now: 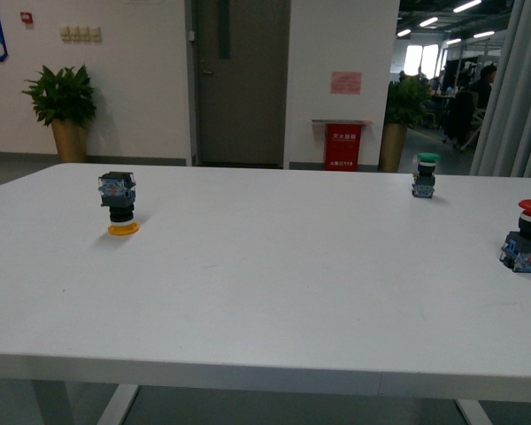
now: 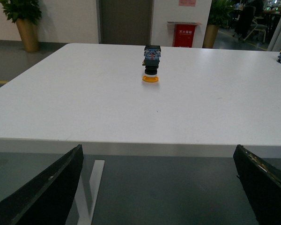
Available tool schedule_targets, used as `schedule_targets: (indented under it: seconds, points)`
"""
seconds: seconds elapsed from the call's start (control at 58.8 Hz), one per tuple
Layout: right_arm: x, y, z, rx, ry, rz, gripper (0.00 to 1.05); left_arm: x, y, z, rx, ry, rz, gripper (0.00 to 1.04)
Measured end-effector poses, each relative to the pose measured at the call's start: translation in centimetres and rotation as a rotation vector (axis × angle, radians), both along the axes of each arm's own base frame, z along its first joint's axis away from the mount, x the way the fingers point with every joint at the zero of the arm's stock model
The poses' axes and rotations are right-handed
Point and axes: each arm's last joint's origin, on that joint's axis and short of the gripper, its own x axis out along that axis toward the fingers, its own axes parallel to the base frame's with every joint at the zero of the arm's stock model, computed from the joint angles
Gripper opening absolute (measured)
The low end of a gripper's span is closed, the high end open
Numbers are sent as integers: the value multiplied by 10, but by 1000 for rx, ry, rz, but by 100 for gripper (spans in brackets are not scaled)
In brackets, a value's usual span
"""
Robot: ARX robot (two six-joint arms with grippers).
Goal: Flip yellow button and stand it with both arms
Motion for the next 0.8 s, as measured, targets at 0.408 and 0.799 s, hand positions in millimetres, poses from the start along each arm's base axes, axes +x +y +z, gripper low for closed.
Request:
schedule_targets:
  seconds: [0.408,0.799]
  points:
    - [0,0,0,0,0,0,98,0,0,0,0,0,0,99]
    - [0,0,0,0,0,0,98,1,-1,-2,-27,137,83,99]
